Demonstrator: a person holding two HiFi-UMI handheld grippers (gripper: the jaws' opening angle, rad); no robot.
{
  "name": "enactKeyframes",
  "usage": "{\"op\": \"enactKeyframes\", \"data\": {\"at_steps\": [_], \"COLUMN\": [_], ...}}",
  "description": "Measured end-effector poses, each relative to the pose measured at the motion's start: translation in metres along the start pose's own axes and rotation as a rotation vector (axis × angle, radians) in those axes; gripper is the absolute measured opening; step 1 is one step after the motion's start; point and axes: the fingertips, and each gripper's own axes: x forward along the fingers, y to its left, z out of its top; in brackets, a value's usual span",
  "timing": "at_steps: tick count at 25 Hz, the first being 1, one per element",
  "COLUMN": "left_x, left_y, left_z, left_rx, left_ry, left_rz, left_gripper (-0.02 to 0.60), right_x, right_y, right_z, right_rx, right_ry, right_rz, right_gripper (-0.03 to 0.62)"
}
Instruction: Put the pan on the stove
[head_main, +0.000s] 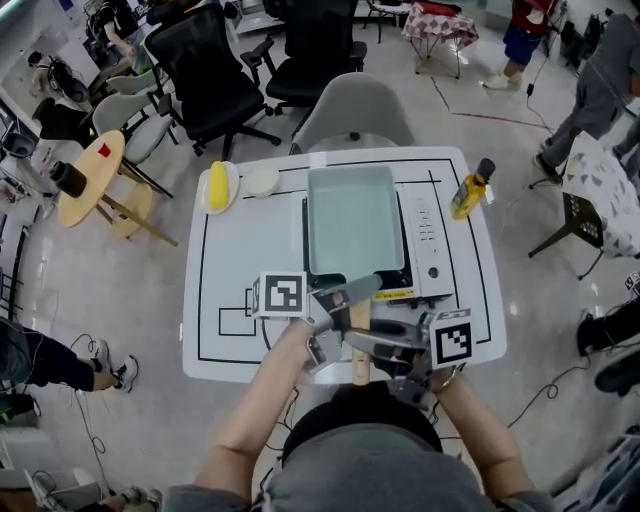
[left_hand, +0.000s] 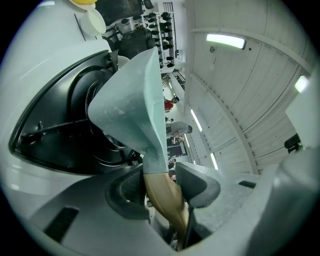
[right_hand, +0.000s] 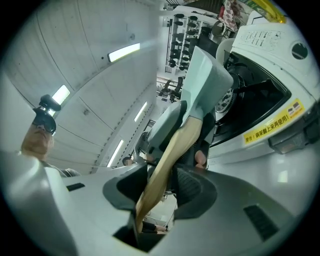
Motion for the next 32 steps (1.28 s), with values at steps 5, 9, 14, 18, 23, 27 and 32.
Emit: {"op": "enactKeyframes", "data": {"at_steps": [5,9,14,18,23,27,32], "left_x": [0.003,0.005,0.005,0.005,0.005,0.006,0.006], "left_y": [0.004,0.007,0.01,0.014,0.015,0.016,0.02], "left_z": [0.006,0.007,0.008,0.006,0.003,0.001,-0.004], "left_rx": [-0.012,-0.021,-0.038,-0.046,-0.058,-0.065,-0.081], "left_ry": [-0.001,0.0,-0.003,-0.003,0.0,0.001,0.006], "left_rz": [0.001,-0.004,-0.003,0.002,0.001,0.001,0.006], "left_gripper": [0.163,0.163,0.163,0.163,0.163,0.163,0.163], "right_x": [0.001,0.001,0.002,0.0,0.0,-0.002,-0.003], "right_y": [-0.005,-0.007,-0.011,-0.013,-0.012,-0.014,-0.016], "right_z": [0.006,0.007,0.007,0.006,0.004,0.002,-0.002], "right_rx": [0.01,0.016,0.026,0.035,0.041,0.047,0.06], "right_ry": [0.002,0.004,0.008,0.01,0.007,0.004,0.009], "right_rz": [-0.001,-0.005,-0.012,-0.015,-0.016,-0.017,-0.021], "right_gripper": [0.161,0.161,0.162,0.163,0.163,0.163,0.164]}}
